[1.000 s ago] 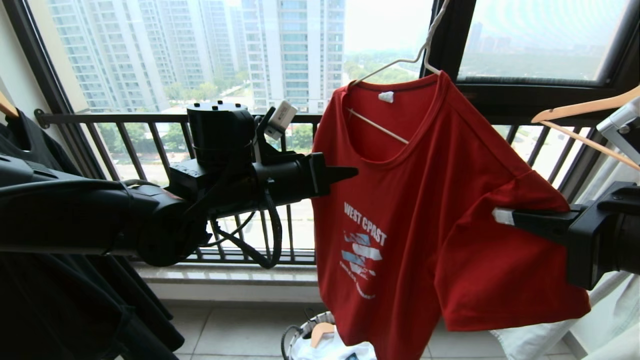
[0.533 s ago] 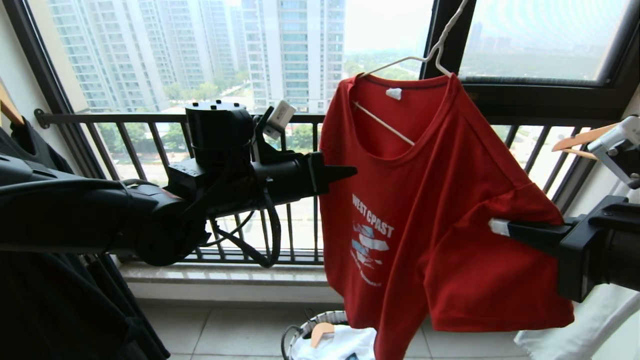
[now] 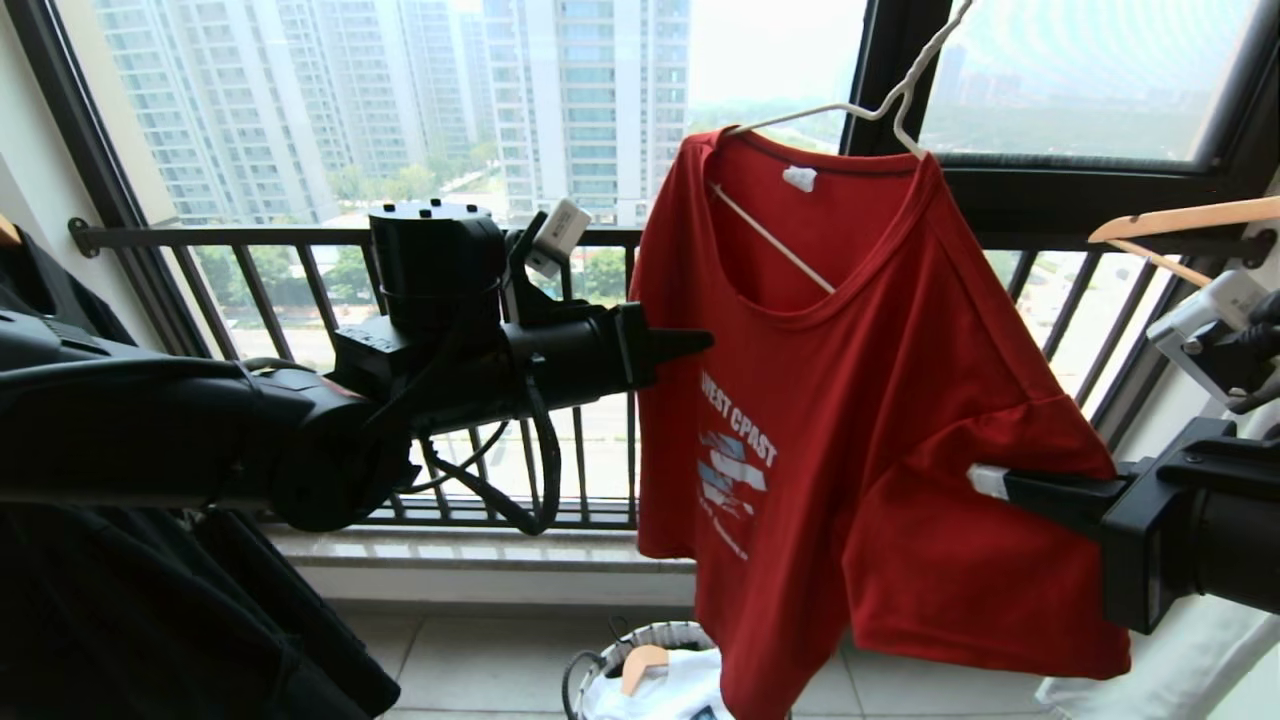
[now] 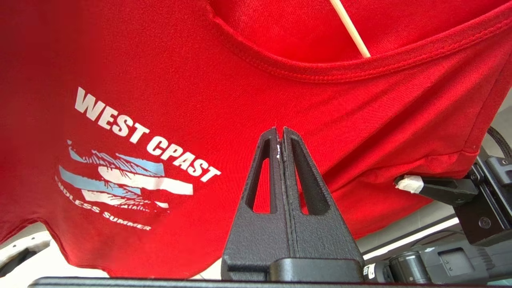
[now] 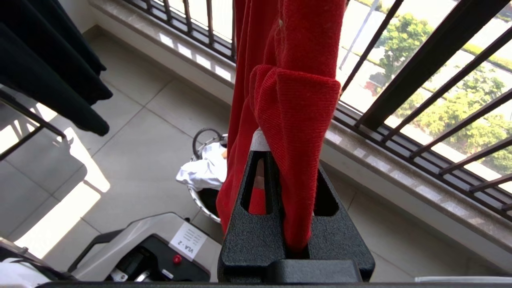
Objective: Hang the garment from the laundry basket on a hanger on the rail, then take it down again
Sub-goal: Take the clothes off the clothes rack
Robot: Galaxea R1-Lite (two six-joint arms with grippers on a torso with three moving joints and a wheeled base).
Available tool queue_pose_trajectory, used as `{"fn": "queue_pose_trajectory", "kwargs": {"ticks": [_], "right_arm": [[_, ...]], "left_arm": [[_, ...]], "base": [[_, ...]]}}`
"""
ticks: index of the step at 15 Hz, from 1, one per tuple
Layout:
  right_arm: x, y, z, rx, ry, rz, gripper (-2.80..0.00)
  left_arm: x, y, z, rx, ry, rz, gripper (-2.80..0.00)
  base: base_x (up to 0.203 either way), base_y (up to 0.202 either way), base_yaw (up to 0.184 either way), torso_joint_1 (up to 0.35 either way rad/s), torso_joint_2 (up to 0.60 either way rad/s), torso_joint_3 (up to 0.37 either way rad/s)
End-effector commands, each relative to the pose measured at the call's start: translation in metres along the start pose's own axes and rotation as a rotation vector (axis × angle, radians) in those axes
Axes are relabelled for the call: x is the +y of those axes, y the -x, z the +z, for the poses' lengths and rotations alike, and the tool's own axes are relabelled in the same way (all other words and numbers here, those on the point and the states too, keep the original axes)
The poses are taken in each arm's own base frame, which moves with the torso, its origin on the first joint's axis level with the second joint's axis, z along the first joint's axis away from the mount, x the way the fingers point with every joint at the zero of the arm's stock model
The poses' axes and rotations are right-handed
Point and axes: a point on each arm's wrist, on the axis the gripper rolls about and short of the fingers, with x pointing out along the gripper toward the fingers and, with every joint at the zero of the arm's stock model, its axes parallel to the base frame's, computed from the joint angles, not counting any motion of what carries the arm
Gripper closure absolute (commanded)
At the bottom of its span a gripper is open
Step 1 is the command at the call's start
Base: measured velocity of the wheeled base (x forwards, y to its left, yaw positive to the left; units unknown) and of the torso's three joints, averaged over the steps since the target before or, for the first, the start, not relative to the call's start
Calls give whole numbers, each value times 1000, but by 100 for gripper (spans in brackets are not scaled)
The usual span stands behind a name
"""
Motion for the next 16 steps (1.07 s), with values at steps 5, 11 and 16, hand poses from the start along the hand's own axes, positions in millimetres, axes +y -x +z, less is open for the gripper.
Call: {"fn": "queue_pose_trajectory", "kwargs": {"ticks": [5, 11, 16], "right_arm": [[-2, 8, 22, -114, -3, -9, -280], [-3, 11, 28, -138, -8, -17, -280], [-3, 8, 29, -136, -8, -19, 0]], "left_arm": [[0, 0, 1, -3, 0, -3, 0], [1, 1, 1, -4, 0, -1, 0], [1, 1, 1, -3, 1, -1, 0]], "base": [[0, 0, 0, 0, 0, 0], [0, 0, 0, 0, 0, 0], [0, 0, 0, 0, 0, 0]]}}
